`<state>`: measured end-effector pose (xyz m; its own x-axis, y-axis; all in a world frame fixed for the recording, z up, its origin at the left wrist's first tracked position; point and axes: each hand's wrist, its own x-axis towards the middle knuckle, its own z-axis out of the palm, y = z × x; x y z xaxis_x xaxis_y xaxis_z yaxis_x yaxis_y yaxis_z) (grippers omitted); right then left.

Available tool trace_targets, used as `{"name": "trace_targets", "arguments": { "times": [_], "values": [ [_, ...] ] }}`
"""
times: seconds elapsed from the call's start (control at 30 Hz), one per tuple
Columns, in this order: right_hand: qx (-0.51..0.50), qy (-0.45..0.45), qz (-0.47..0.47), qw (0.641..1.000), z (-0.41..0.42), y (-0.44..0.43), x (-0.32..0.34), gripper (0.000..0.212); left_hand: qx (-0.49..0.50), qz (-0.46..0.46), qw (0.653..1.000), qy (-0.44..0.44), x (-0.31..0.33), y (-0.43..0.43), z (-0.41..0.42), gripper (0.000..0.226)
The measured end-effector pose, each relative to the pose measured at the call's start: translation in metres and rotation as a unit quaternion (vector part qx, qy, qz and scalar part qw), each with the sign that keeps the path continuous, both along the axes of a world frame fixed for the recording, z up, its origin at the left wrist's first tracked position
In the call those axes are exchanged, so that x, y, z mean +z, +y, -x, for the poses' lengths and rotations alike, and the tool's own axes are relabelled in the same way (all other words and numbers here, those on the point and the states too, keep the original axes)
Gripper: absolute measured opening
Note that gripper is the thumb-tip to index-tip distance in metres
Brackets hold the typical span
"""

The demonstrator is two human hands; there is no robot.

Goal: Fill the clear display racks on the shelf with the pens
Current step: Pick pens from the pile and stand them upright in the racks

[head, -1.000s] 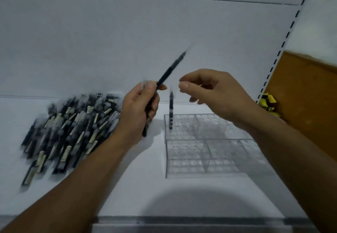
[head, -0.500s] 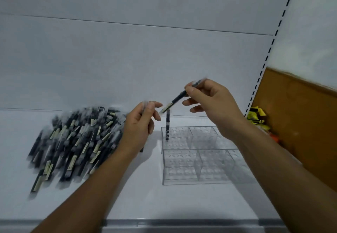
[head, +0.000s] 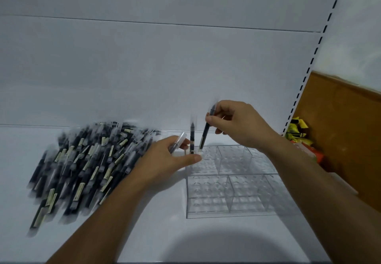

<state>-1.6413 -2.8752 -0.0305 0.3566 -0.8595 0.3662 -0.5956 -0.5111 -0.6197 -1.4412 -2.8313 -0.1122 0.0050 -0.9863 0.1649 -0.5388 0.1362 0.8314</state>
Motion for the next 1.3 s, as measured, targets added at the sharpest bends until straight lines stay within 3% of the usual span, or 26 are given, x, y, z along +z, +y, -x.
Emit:
{"name": "trace_targets", "arguments": {
  "times": [0.13, 0.43, 0.6, 0.8, 1.0, 1.07, 1.17, 1.3],
  "values": [
    [0.002, 0.061, -0.017, 0.998, -0.005, -0.002, -0.008, 0.011, -0.008, 0.028, 1.000, -0.001, -0.002, -0.004, 0.001, 0.029],
    [-0.042, 0.159, 0.011, 0.986, -0.022, -0.013, -0.004, 0.017, -0.001, 0.034, 0.999, 0.008, -0.003, -0.012, 0.001, 0.036],
    [-0.044, 0.145, -0.001, 0.988, -0.023, -0.011, -0.005, 0.015, 0.057, 0.075, 0.995, 0.039, -0.001, -0.008, -0.001, 0.052],
    [-0.041, 0.180, -0.019, 0.983, -0.024, -0.007, -0.007, 0.022, 0.078, 0.133, 0.987, 0.041, 0.000, -0.005, 0.001, 0.039],
    [-0.069, 0.153, -0.009, 0.986, -0.007, 0.005, -0.007, 0.020, 0.057, 0.200, 0.977, 0.051, 0.005, 0.003, 0.002, 0.044],
    [-0.075, 0.104, 0.011, 0.992, -0.001, 0.014, -0.004, 0.024, 0.050, 0.223, 0.973, 0.020, 0.010, 0.006, 0.004, 0.042],
    [-0.001, -0.007, -0.039, 0.999, -0.006, 0.033, 0.002, 0.030, 0.033, 0.244, 0.967, -0.068, 0.020, 0.008, 0.011, 0.047],
    [0.012, -0.074, -0.047, 0.996, -0.018, 0.040, 0.005, 0.018, 0.009, 0.248, 0.963, -0.101, 0.029, 0.008, 0.019, 0.061]
  ]
}}
